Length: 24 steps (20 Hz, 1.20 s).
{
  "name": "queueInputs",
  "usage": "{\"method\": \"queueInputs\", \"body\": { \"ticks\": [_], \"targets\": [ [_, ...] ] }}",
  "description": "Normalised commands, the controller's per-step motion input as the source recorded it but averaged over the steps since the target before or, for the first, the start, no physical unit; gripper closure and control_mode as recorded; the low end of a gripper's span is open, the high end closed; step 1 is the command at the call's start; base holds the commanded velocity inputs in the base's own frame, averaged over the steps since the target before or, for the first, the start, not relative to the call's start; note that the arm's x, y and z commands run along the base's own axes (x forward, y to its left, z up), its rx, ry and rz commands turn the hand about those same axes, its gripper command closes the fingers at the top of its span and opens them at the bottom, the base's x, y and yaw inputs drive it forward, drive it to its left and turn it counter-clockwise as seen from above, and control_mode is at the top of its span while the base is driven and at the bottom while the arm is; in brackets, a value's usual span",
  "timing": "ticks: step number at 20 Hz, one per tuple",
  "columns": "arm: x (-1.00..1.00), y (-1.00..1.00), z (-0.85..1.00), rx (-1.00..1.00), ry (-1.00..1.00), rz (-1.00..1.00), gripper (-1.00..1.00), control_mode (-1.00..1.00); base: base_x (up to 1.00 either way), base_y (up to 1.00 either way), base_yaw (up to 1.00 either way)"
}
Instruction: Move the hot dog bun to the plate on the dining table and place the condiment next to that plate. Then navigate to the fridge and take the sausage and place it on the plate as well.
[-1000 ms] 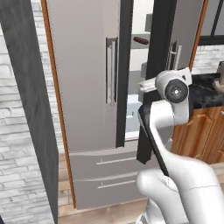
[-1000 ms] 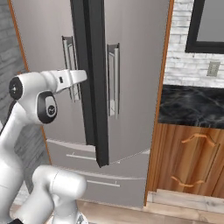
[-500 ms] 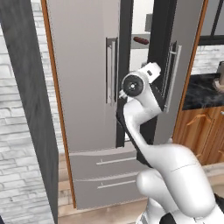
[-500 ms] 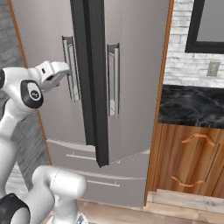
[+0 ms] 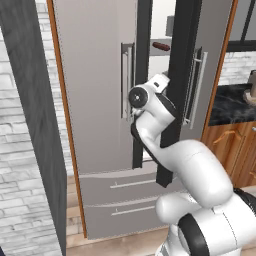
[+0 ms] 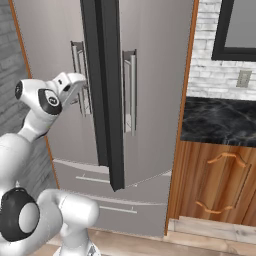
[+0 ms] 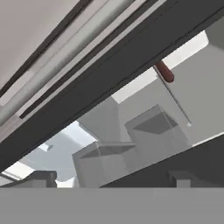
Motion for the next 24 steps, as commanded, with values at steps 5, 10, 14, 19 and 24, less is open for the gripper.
{"method": "queueInputs", "body": {
  "ticks": [5, 10, 14, 19, 24],
  "targets": [
    [0.60, -0.01, -0.38, -0.06, 0.14, 0.00, -1.00, -1.00, 0.00, 0.00, 0.00],
    [0.47, -0.17, -0.32, -0.02, 0.15, 0.00, -1.00, -1.00, 0.00, 0.00, 0.00],
    [0.30, -0.37, -0.27, 0.00, 0.11, 0.00, -1.00, -1.00, 0.00, 0.00, 0.00],
    [0.02, -0.47, -0.12, 0.00, 0.01, -0.01, -1.00, -1.00, 0.00, 0.00, 0.00],
    [0.00, -0.44, -0.10, 0.00, 0.00, -0.03, -1.00, -1.00, 0.00, 0.00, 0.00]
  ]
}}
